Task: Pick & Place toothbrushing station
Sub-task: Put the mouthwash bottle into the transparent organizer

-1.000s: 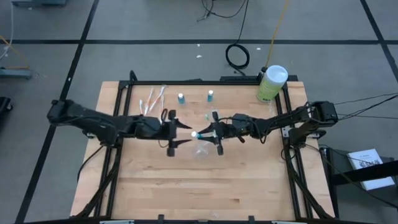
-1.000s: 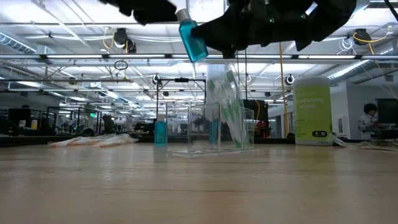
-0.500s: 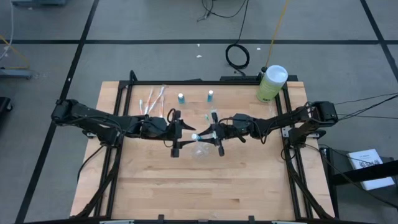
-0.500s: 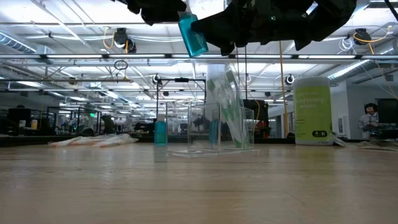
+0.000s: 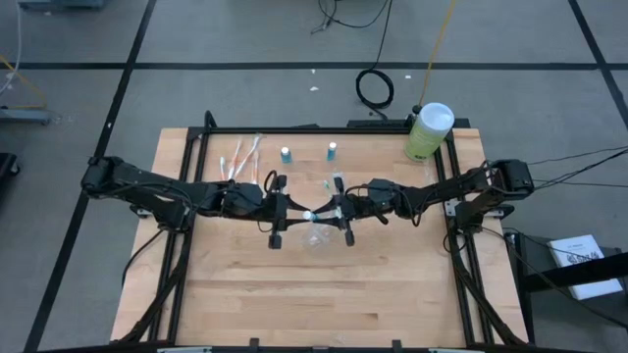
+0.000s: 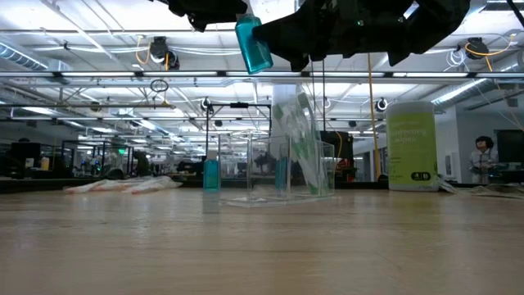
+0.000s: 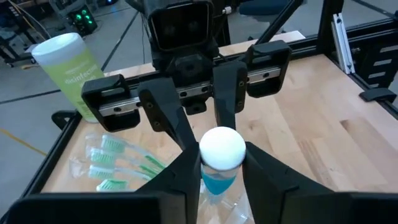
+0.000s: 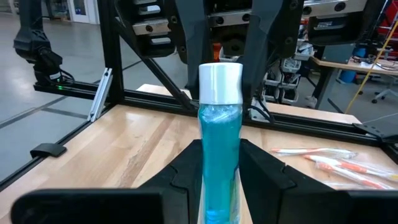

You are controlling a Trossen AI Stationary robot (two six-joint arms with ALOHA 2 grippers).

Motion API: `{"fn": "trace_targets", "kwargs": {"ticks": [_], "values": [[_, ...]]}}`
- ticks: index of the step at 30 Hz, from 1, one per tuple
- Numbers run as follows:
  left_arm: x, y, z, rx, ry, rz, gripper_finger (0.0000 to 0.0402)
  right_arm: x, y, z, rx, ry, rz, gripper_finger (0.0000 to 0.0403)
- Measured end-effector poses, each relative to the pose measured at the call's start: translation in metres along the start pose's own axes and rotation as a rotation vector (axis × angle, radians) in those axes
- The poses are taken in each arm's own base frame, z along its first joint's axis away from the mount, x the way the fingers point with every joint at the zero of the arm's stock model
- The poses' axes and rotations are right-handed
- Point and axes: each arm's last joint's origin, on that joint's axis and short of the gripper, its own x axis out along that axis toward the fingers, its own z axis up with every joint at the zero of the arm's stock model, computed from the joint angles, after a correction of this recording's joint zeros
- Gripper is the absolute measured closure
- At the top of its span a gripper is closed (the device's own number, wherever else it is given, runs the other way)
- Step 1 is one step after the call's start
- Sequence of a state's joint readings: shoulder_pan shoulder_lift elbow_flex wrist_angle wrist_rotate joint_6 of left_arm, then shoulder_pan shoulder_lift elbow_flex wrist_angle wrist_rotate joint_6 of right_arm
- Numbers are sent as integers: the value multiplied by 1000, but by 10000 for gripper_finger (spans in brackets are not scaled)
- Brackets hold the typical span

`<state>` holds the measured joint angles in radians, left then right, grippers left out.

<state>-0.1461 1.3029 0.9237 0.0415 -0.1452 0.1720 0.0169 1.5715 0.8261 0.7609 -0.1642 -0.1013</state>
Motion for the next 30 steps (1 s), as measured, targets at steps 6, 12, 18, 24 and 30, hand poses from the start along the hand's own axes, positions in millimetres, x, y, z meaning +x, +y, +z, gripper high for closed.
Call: {"fn": "trace_targets", "kwargs": {"ticks": [6,12,18,24,30], "values": [[0,2,1,-4,-17,12,291,0,0,0,30,1,-7,315],[-1,2,2,-3,-24,29,309,0,-1,0,41,9,-12,285],[-7,5,7,-12,-50,48,309,-2,-3,-7,56,99,-18,261],[-13,9,10,-41,-55,116,309,-17,-1,-5,92,232,-29,255],[-1,15,0,-135,5,149,309,-51,-1,32,76,217,-136,261]]}}
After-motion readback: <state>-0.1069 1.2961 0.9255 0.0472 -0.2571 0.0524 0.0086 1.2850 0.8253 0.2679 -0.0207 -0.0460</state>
